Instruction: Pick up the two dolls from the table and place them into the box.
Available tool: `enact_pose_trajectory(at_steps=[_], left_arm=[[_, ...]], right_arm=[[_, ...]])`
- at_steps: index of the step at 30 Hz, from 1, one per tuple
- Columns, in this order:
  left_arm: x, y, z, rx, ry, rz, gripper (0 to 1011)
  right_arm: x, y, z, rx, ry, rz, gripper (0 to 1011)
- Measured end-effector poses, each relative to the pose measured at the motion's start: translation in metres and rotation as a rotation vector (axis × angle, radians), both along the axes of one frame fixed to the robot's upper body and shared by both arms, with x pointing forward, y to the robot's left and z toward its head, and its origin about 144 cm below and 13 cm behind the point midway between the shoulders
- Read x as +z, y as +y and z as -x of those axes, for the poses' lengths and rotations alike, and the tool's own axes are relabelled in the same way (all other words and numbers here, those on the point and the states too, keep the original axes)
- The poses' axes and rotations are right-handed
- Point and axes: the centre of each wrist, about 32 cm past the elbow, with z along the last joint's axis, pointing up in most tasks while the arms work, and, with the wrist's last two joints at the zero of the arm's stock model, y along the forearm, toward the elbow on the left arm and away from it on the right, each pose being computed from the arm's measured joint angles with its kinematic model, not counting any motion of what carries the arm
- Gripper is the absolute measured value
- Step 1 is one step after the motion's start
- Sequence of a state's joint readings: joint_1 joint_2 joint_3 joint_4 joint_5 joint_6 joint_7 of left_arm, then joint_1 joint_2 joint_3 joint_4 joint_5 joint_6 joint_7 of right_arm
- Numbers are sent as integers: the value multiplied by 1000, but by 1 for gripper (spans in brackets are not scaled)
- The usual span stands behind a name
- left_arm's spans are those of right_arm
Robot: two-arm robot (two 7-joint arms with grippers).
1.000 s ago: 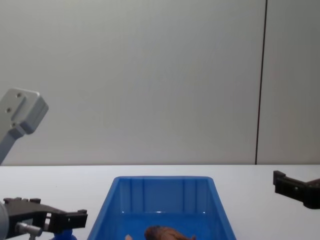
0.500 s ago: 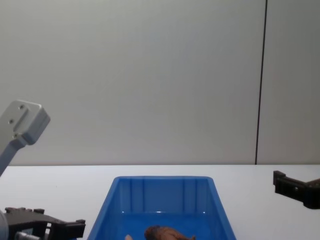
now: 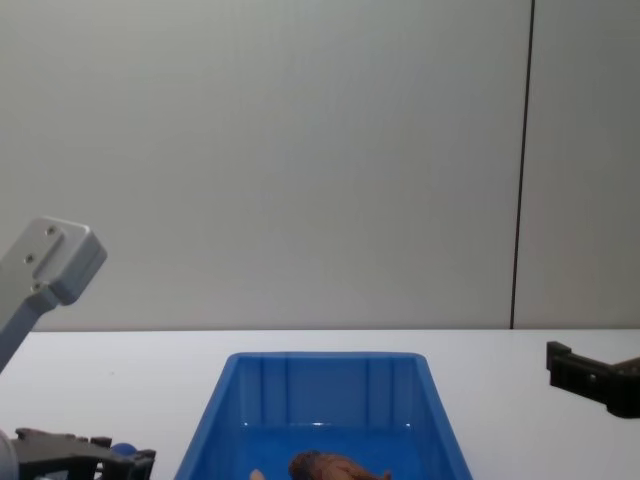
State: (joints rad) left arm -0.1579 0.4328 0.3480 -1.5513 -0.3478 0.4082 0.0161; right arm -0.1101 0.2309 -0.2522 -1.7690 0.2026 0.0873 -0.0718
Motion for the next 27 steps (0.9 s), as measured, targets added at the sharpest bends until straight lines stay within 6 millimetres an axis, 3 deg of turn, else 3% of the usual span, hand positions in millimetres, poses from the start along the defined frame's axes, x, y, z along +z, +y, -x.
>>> enact_pose_trajectory(at_steps=[6,17,27], left_arm=[[-2,1,-1,0,9,3,289],[-1,1,-2,-1,-4,13,219],[12,-1,-1,-18,-97,25,166]], right_arm=[[0,0,0,0,0,0,1001],[0,0,0,0,0,0,1001],[0,0,0,0,0,0,1001]])
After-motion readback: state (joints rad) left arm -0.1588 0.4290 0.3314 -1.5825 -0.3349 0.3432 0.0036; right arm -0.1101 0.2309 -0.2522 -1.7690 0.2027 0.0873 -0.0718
